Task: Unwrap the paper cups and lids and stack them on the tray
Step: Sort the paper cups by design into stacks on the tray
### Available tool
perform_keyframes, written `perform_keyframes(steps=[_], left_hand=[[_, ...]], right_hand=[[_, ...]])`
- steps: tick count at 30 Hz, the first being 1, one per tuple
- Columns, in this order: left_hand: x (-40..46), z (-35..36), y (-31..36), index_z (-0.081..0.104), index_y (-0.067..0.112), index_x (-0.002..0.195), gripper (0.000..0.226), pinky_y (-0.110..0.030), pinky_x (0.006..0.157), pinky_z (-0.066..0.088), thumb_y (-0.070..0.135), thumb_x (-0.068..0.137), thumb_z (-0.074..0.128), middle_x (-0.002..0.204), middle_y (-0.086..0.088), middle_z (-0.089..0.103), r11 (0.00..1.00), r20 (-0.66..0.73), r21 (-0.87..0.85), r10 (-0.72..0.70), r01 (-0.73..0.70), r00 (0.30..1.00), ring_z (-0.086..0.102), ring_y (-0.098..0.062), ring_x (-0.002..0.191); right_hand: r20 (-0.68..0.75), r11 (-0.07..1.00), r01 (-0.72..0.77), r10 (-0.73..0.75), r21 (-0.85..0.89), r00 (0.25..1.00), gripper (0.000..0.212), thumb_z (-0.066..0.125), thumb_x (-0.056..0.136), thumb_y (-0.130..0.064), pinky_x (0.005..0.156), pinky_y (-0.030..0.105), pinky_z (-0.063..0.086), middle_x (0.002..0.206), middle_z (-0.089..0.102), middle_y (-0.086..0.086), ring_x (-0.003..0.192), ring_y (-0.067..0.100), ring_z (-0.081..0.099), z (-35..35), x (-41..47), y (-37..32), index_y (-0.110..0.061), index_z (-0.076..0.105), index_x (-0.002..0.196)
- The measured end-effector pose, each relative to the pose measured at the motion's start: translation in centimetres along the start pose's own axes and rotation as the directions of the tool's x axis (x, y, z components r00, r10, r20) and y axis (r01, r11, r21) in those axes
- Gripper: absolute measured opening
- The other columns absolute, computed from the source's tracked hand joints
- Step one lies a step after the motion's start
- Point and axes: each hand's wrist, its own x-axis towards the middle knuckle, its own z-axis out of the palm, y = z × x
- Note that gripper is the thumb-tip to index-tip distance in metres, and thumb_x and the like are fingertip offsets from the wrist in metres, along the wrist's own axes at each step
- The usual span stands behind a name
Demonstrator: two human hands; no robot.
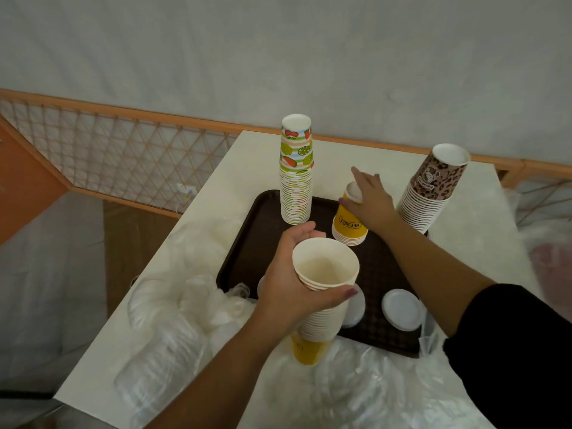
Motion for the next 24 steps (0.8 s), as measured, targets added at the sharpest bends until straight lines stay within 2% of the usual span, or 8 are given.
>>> perform_keyframes(steps=[3, 4, 6, 8, 10, 13, 18, 24], left_hand=[[0.0, 0.1, -0.2, 0.038, 0.033, 0.131, 0.097, -0.006, 0.085, 0.045, 0.028, 0.05, 0.091, 0.114, 0.03, 0.049, 1.0, -0.004, 0.003, -0.004, 0.004, 1.0, 0.045, 0.015, 0.109], [-0.1, 0.2, -0.2, 0.037, 0.034, 0.131, 0.097, -0.004, 0.085, 0.044, 0.029, 0.05, 0.091, 0.114, 0.031, 0.048, 1.0, -0.009, 0.001, -0.013, 0.013, 1.0, 0.044, 0.015, 0.109], [-0.2, 0.3, -0.2, 0.036, 0.034, 0.13, 0.097, -0.007, 0.086, 0.046, 0.029, 0.05, 0.091, 0.113, 0.03, 0.049, 0.999, -0.029, -0.013, -0.034, 0.034, 0.999, 0.047, 0.012, 0.11], [-0.4, 0.3, -0.2, 0.038, 0.032, 0.13, 0.096, -0.012, 0.085, 0.047, 0.03, 0.05, 0.091, 0.112, 0.029, 0.051, 0.998, -0.042, -0.025, -0.056, 0.055, 0.998, 0.051, 0.008, 0.108], [-0.5, 0.4, -0.1, 0.038, 0.034, 0.129, 0.095, -0.006, 0.078, 0.045, 0.03, 0.05, 0.091, 0.108, 0.031, 0.051, 0.998, -0.03, -0.029, -0.062, 0.061, 0.998, 0.05, 0.017, 0.101], [-0.7, 0.4, 0.0, 0.037, 0.032, 0.128, 0.095, 0.0, 0.07, 0.042, 0.024, 0.051, 0.092, 0.104, 0.029, 0.05, 0.998, 0.0, -0.035, -0.053, 0.053, 0.999, 0.045, 0.028, 0.094], [-1.1, 0.7, 0.1, 0.038, 0.032, 0.122, 0.087, 0.001, 0.07, 0.041, 0.019, 0.055, 0.091, 0.104, 0.028, 0.052, 0.999, 0.005, -0.039, -0.021, 0.021, 1.0, 0.048, 0.026, 0.094], [-0.9, 0.4, 0.2, 0.035, 0.035, 0.12, 0.083, 0.001, 0.068, 0.042, 0.023, 0.058, 0.089, 0.103, 0.028, 0.049, 0.998, 0.018, -0.046, -0.03, 0.031, 0.999, 0.044, 0.03, 0.092]], right_hand=[[-0.094, 0.985, 0.128, -0.117, 0.117, 0.989, 0.064, 0.059, 0.089, -0.041, 0.105, 0.034, 0.034, 0.146, 0.036, 0.005, 0.135, 0.022, 0.035, -3.8, -2.4, -4.0, -0.021, 0.034, 0.144], [-0.035, 0.971, 0.164, -0.161, 0.172, 0.986, 0.059, 0.058, 0.089, -0.043, 0.099, 0.028, 0.038, 0.14, 0.043, 0.002, 0.127, 0.018, 0.045, -5.4, -3.7, -5.7, -0.022, 0.04, 0.141], [0.231, 0.967, 0.182, -0.221, 0.176, 0.948, 0.057, 0.056, 0.086, -0.05, 0.093, 0.025, 0.04, 0.132, 0.05, -0.006, 0.116, 0.011, 0.054, -8.1, -6.5, -8.5, -0.024, 0.046, 0.136], [0.442, 0.955, 0.296, -0.269, 0.008, 0.856, 0.064, 0.055, 0.082, -0.058, 0.092, 0.023, 0.041, 0.131, 0.051, -0.007, 0.113, 0.009, 0.054, -9.6, -9.3, -10.4, -0.025, 0.045, 0.136], [0.529, 0.879, 0.457, -0.324, -0.14, 0.785, 0.064, 0.059, 0.078, -0.06, 0.091, 0.027, 0.045, 0.124, 0.055, -0.005, 0.108, 0.011, 0.053, -9.9, -11.6, -11.2, -0.025, 0.048, 0.131], [0.513, 0.852, 0.492, -0.346, -0.18, 0.786, 0.062, 0.064, 0.074, -0.061, 0.088, 0.025, 0.046, 0.115, 0.053, -0.009, 0.103, 0.008, 0.05, -9.1, -13.0, -11.2, -0.033, 0.048, 0.128], [0.479, 0.883, 0.443, -0.326, -0.152, 0.815, 0.065, 0.066, 0.075, -0.055, 0.09, 0.03, 0.046, 0.114, 0.048, -0.005, 0.105, 0.011, 0.047, -9.0, -13.4, -11.1, -0.03, 0.044, 0.131], [0.457, 0.935, 0.356, -0.319, 0.006, 0.83, 0.054, 0.07, 0.078, -0.04, 0.086, 0.02, 0.045, 0.118, 0.045, -0.013, 0.109, 0.005, 0.048, -14.2, -11.3, -9.5, -0.038, 0.044, 0.125]])
